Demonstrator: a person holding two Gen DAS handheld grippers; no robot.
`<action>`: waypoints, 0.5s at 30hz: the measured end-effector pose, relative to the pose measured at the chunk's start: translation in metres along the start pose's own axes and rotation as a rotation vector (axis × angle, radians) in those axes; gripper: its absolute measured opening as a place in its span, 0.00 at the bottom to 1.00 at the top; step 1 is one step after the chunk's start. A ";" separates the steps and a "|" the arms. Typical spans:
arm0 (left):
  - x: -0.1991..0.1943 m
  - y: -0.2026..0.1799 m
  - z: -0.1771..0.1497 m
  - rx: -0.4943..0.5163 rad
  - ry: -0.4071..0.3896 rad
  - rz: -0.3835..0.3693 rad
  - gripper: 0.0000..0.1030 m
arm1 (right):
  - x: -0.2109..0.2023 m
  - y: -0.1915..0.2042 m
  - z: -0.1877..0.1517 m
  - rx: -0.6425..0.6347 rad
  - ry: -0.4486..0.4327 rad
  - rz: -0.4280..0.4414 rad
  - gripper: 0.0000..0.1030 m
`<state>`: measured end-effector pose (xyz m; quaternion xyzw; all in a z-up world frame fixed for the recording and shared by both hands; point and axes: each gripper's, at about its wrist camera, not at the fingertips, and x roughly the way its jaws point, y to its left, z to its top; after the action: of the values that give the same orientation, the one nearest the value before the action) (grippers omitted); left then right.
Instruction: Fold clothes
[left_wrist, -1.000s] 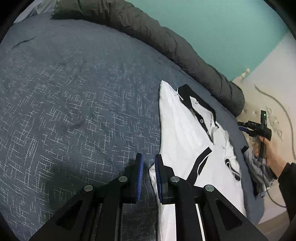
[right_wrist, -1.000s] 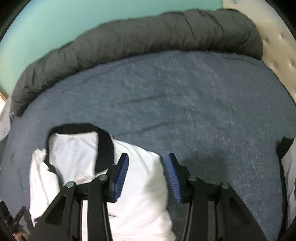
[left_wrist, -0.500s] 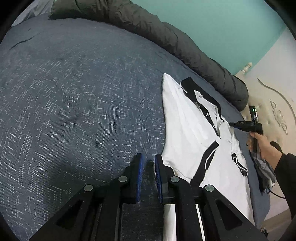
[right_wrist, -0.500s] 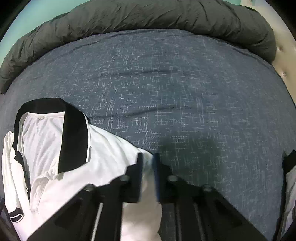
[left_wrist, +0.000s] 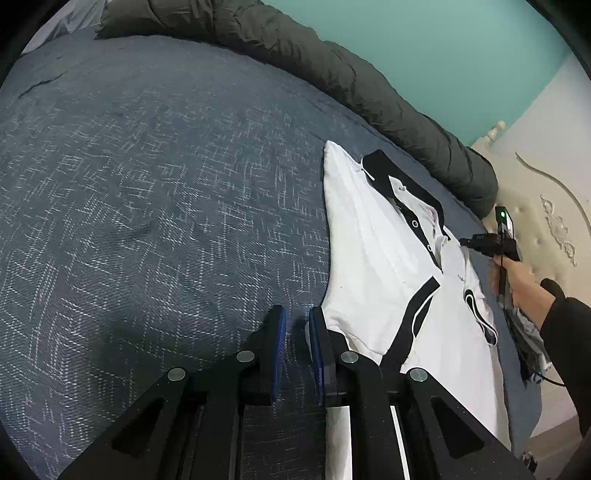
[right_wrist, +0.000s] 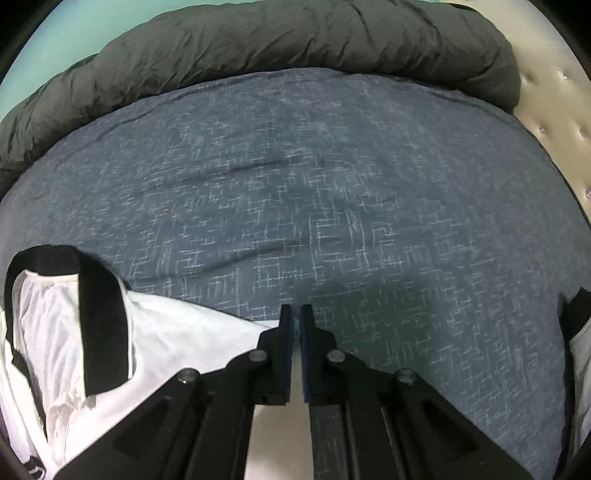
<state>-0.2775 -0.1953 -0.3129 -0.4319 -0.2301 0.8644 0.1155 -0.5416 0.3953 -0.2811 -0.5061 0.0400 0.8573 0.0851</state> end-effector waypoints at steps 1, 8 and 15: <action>0.000 -0.001 0.000 0.002 0.001 0.001 0.13 | 0.001 0.000 0.000 0.008 0.004 0.003 0.03; -0.002 0.002 0.001 -0.008 0.001 -0.004 0.13 | 0.002 -0.012 0.009 0.104 -0.017 0.071 0.05; -0.003 -0.003 0.002 -0.009 0.012 -0.016 0.13 | -0.040 -0.029 0.006 0.127 -0.084 0.112 0.32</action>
<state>-0.2769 -0.1940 -0.3083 -0.4358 -0.2367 0.8597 0.1222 -0.5227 0.4209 -0.2425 -0.4603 0.1187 0.8769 0.0706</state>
